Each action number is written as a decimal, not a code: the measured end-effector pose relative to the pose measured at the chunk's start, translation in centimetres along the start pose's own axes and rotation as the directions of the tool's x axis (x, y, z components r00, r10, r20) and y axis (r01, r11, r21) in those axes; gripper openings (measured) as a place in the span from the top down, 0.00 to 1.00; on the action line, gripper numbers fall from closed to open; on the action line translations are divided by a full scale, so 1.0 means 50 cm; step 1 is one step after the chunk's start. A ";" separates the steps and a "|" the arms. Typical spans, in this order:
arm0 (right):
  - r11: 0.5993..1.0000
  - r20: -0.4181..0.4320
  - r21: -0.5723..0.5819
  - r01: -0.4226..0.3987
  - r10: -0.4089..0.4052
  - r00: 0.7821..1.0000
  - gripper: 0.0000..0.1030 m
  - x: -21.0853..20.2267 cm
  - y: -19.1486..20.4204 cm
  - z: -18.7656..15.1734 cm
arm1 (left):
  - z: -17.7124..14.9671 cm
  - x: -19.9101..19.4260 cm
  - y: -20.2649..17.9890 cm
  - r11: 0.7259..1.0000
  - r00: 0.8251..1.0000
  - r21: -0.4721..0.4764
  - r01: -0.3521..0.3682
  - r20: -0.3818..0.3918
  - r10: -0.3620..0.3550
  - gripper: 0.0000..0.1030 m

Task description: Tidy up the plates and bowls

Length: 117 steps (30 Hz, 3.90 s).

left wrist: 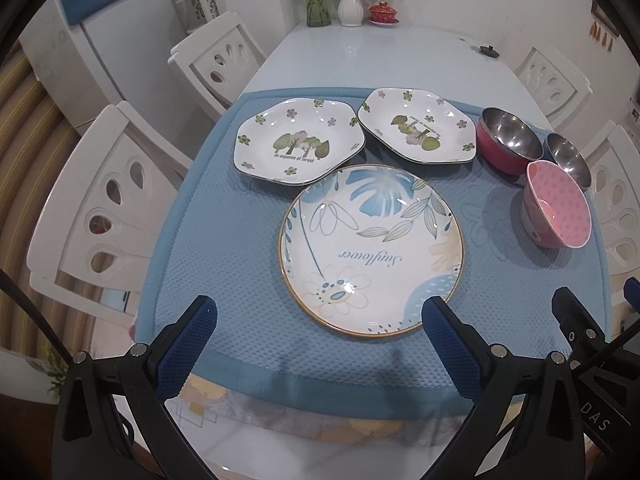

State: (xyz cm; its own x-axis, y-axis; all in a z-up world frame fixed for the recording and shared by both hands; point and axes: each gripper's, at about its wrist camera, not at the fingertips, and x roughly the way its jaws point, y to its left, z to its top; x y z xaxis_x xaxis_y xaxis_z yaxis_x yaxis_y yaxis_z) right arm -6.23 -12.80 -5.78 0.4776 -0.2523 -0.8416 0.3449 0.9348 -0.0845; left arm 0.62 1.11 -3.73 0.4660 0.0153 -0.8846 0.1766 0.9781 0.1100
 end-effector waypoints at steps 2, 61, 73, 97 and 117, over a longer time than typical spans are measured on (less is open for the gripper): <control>1.000 -0.005 0.002 -0.003 0.003 1.000 0.01 0.004 0.001 0.002 | 0.002 0.002 0.003 1.000 1.000 -0.002 0.002 0.000 -0.002 0.01; 1.000 -0.036 0.027 -0.006 0.007 0.999 0.01 0.055 0.093 0.033 | 0.031 0.062 0.095 1.000 1.000 -0.001 0.022 0.001 -0.022 0.01; 0.999 -0.049 0.025 -0.029 0.030 0.998 0.01 0.078 0.118 0.029 | 0.034 0.089 0.143 0.998 0.998 0.003 0.059 0.002 -0.059 0.01; 0.966 -0.144 0.069 -0.250 0.258 0.955 0.61 0.296 0.126 0.067 | 0.051 0.314 0.151 0.934 0.927 0.013 0.357 -0.127 -0.353 0.76; 0.934 -0.131 -0.041 -0.354 0.346 0.929 0.67 0.317 0.131 0.050 | 0.048 0.333 0.150 0.892 0.890 0.057 0.449 -0.114 -0.441 0.81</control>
State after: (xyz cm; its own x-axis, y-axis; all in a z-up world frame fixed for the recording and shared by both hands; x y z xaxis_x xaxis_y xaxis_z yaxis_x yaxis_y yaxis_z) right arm 5.62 -11.32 -18.35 0.4573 0.1219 -0.8809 0.1198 0.9731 0.1969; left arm 11.81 8.20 -16.56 0.2382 -0.3939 -0.8878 0.4157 0.8674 -0.2734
